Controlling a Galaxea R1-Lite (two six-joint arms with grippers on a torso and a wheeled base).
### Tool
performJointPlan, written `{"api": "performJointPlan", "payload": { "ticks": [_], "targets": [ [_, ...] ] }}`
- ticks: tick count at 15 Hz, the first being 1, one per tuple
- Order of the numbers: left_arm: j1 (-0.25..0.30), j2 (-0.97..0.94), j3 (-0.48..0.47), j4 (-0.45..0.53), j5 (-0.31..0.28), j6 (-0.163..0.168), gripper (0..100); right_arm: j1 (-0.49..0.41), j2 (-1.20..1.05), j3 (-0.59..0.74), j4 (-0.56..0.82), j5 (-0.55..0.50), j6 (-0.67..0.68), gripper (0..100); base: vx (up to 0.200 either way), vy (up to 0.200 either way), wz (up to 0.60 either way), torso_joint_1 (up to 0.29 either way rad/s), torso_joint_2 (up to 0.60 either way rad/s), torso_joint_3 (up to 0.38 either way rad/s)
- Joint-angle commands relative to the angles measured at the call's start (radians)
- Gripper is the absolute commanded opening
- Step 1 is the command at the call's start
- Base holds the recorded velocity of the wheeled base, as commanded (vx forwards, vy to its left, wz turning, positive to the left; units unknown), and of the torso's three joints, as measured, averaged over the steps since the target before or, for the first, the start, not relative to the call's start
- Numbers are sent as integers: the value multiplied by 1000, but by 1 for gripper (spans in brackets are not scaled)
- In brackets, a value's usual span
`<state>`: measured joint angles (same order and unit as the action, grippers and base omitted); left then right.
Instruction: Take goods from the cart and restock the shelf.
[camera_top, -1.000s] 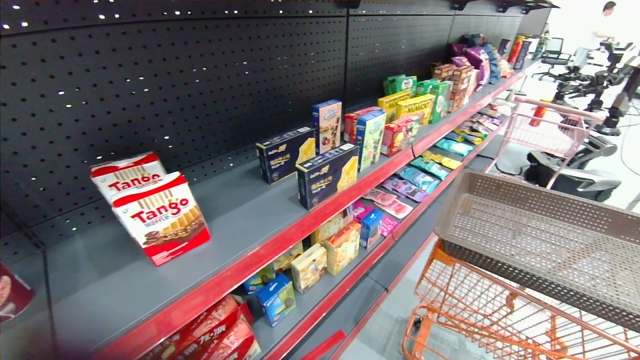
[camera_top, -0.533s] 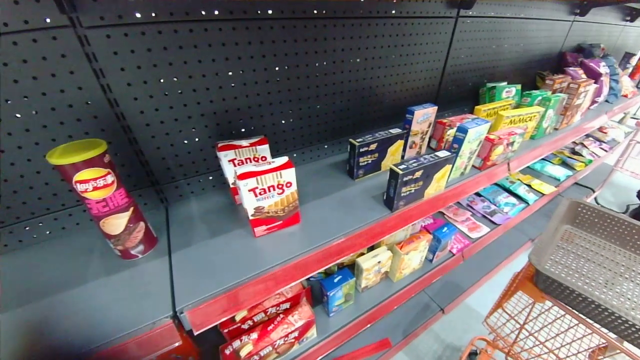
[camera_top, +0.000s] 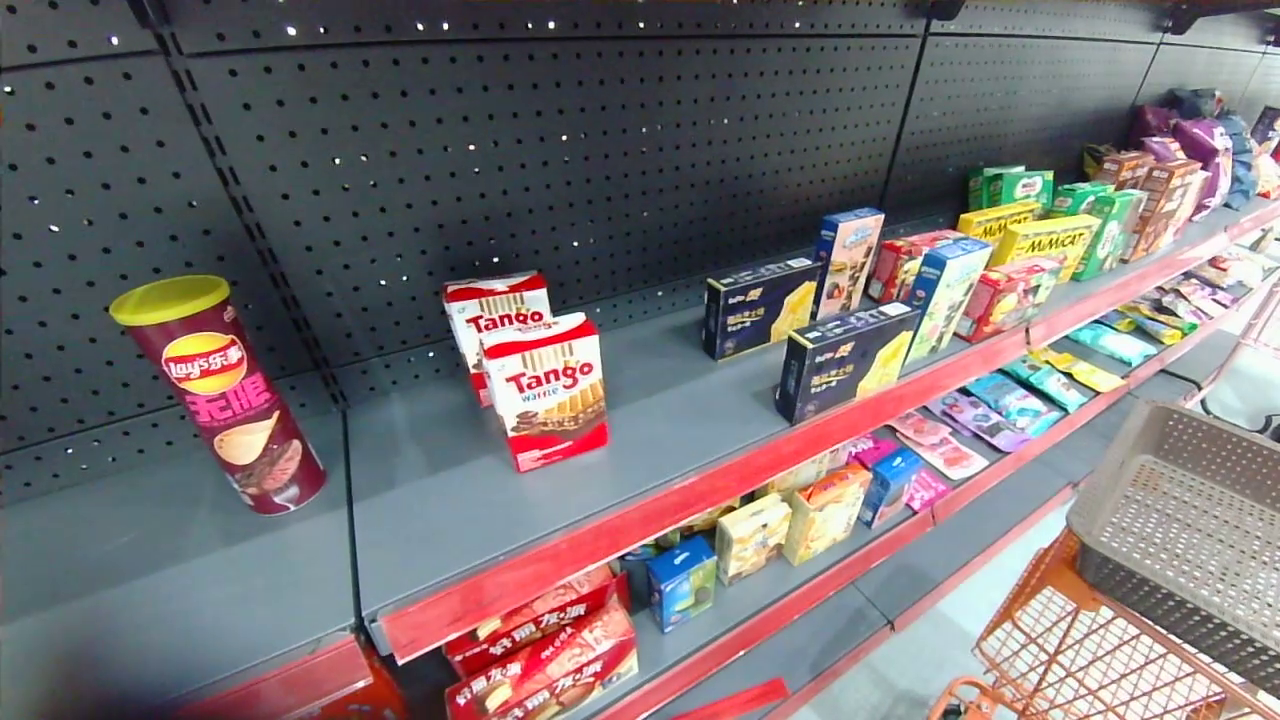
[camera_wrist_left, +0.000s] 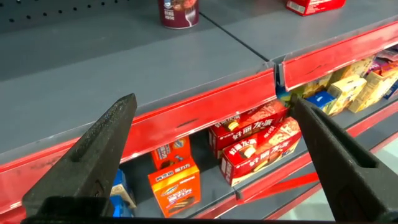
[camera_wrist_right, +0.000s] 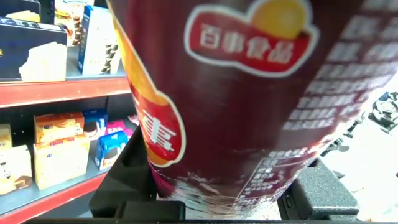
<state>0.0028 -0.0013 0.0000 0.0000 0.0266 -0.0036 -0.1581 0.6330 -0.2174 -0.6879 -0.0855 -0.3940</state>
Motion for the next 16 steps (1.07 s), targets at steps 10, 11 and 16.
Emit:
{"api": "performJointPlan", "payload": {
  "ticks": [10, 11, 16],
  "targets": [
    [0, 1, 0, 0, 1, -3, 100, 17, 2, 1, -2, 1, -14, 0, 0, 0, 480, 4, 2, 1],
    [0, 1, 0, 0, 1, -3, 100, 17, 2, 1, -2, 3, -14, 0, 0, 0, 600, 2, 2, 2],
    [0, 1, 0, 0, 1, -3, 100, 18, -16, 9, -2, 3, -20, 0, 0, 0, 480, 3, 2, 2]
  ]
}}
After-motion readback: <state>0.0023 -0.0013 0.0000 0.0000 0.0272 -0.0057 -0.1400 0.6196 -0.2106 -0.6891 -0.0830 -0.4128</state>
